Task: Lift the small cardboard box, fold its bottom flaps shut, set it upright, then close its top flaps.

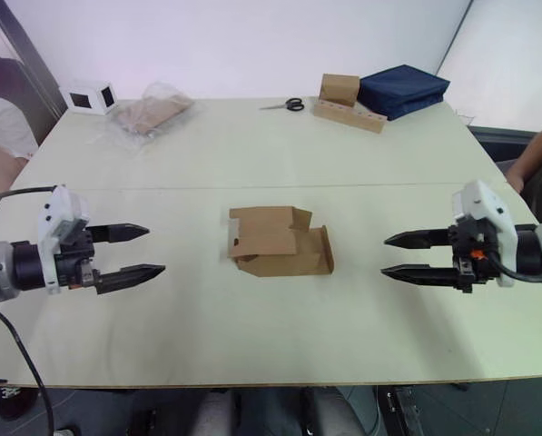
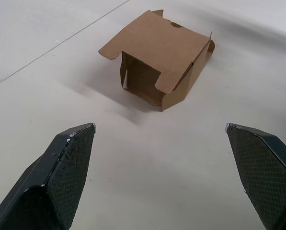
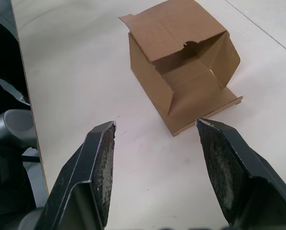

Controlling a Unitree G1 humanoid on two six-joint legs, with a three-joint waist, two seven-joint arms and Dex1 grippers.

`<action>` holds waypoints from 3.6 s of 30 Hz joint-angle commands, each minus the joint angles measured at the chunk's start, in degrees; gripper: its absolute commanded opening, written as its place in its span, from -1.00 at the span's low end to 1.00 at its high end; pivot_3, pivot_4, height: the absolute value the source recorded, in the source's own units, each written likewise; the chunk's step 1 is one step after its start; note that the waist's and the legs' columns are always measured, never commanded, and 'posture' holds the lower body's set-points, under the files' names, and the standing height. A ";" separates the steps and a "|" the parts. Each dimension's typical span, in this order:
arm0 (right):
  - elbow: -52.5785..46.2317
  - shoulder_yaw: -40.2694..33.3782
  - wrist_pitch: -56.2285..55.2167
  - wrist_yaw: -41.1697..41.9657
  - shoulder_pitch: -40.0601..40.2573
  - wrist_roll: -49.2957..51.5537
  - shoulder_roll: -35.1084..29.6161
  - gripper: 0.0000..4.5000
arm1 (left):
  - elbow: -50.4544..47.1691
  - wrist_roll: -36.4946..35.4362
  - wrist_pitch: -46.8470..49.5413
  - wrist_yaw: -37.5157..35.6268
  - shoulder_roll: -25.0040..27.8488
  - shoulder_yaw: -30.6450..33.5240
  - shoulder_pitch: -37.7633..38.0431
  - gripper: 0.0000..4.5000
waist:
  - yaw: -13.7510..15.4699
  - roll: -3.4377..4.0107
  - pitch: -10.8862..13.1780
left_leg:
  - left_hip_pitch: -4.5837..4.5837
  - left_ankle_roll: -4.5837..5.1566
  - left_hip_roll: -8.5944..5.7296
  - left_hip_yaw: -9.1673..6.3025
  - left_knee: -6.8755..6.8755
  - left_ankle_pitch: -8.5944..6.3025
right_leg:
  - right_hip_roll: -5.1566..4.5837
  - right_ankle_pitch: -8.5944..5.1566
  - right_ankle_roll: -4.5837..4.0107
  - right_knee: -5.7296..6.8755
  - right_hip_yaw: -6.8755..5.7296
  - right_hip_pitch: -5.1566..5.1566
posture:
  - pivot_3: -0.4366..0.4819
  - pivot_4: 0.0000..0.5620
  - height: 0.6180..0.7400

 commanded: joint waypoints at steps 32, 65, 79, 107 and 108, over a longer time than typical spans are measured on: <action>-4.79 0.75 0.67 -5.72 -0.97 1.55 3.37 0.23 | 4.95 -12.85 14.87 5.55 -7.28 -7.07 -12.78 1.00 | 0.08 0.00 0.00 | 0.00 0.00 0.00 -0.01 0.05 0.00 | 0.00 0.00 0.00 0.05 -0.01 0.02 | -0.05 -0.47 1.00; -16.91 -5.78 3.27 -19.64 9.50 7.29 7.79 0.23 | 53.86 -0.55 29.64 2.37 -33.51 -24.20 -46.86 1.00 | -0.11 -0.04 -0.01 | -0.16 0.07 -0.09 -0.10 0.52 -0.04 | 0.02 0.00 0.02 0.27 -0.04 -0.02 | -0.05 -0.47 1.00; -18.59 -7.37 4.19 -22.15 11.04 10.03 7.15 0.23 | 61.28 3.05 27.17 -1.15 -36.71 -22.74 -50.53 1.00 | 0.04 -0.05 -0.01 | -0.17 0.09 -0.10 -0.11 0.55 -0.05 | 0.02 0.00 0.02 0.30 -0.04 -0.02 | -0.05 -0.47 1.00; -18.82 -7.00 4.08 -25.01 10.45 11.38 7.08 0.27 | 50.27 0.73 29.97 -3.02 -36.25 -18.62 -48.38 -0.99 | -0.01 -0.05 -0.01 | -0.17 0.09 -0.11 -0.12 0.55 -0.05 | 0.01 0.00 0.02 0.32 -0.04 -0.02 | -0.05 -0.47 1.00; -18.68 -7.01 3.98 -25.13 10.36 11.35 7.19 0.27 | 46.95 -0.14 29.37 -2.59 -36.29 -17.56 -47.38 -0.99 | -0.01 -0.05 -0.01 | -0.17 0.09 -0.10 -0.12 0.55 -0.05 | 0.01 0.00 0.02 0.32 -0.03 -0.02 | -0.05 -0.47 1.00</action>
